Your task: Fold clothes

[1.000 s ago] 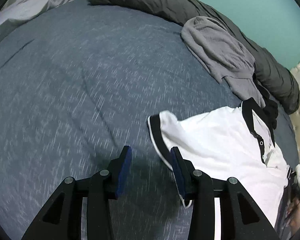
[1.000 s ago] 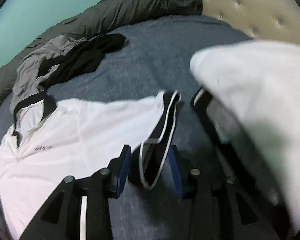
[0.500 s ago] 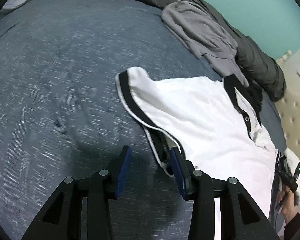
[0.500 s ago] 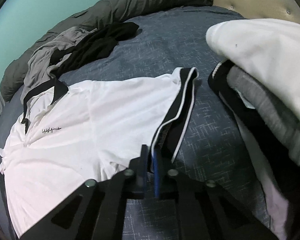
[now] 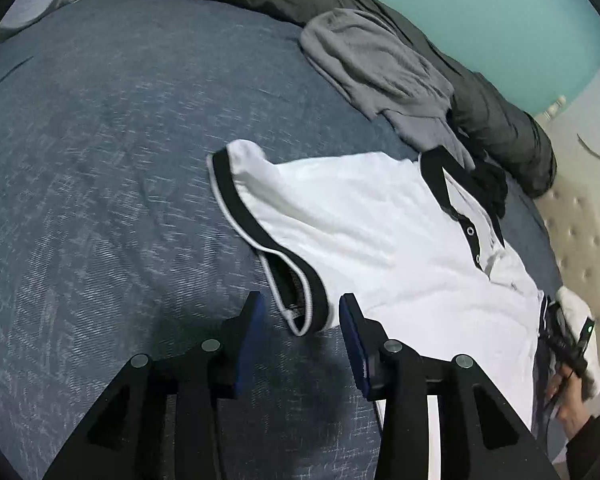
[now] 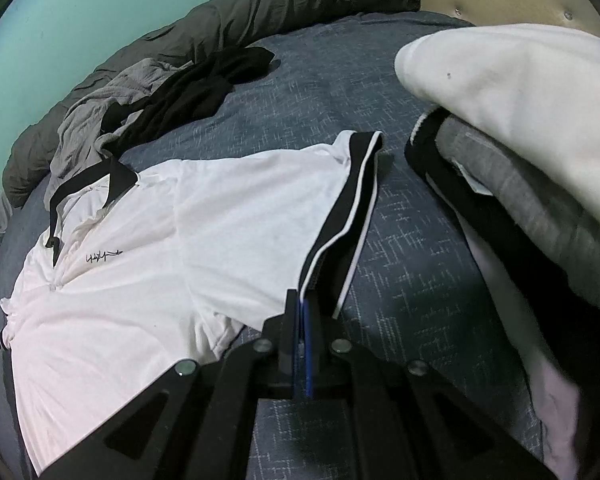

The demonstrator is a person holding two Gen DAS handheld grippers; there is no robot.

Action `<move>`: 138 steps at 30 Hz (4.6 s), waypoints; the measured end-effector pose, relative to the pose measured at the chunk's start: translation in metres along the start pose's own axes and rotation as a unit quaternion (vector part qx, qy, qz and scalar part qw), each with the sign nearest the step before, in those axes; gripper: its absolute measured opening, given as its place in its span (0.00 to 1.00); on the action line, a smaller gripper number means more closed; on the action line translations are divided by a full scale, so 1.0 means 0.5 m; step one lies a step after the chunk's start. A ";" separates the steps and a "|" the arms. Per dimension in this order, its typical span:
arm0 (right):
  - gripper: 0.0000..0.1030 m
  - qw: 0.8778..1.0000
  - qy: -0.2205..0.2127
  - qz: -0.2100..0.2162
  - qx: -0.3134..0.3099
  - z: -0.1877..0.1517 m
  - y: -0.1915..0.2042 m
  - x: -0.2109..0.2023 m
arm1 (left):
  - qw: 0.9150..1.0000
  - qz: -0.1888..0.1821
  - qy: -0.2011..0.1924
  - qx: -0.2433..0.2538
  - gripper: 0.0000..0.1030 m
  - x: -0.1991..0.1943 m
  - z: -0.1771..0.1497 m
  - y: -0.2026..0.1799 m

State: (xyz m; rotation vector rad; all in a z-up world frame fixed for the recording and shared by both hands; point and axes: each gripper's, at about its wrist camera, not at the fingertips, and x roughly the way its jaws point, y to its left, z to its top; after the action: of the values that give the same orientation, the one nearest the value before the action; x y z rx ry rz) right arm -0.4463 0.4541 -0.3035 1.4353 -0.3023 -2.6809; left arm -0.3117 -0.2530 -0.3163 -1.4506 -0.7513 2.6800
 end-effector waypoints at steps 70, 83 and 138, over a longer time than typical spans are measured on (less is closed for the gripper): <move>0.26 0.990 0.116 0.074 -0.040 -0.371 0.098 -0.289 | 0.980 -0.036 0.163 0.112 0.21 -0.175 -0.483 -0.174; 0.28 0.986 0.131 0.099 -0.032 -0.442 0.113 -0.340 | 0.974 -0.059 0.193 0.107 0.21 -0.164 -0.566 -0.189; 0.29 0.963 0.190 0.181 -0.065 -0.544 0.235 -0.318 | 0.997 -0.016 0.019 0.073 0.02 -0.391 -0.350 -0.052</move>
State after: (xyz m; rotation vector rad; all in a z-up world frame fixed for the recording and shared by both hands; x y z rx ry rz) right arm -0.1341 0.3301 -0.2959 1.6282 -0.3140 -2.0511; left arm -0.0673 -0.2025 -0.2319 -1.4365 -0.5569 2.6145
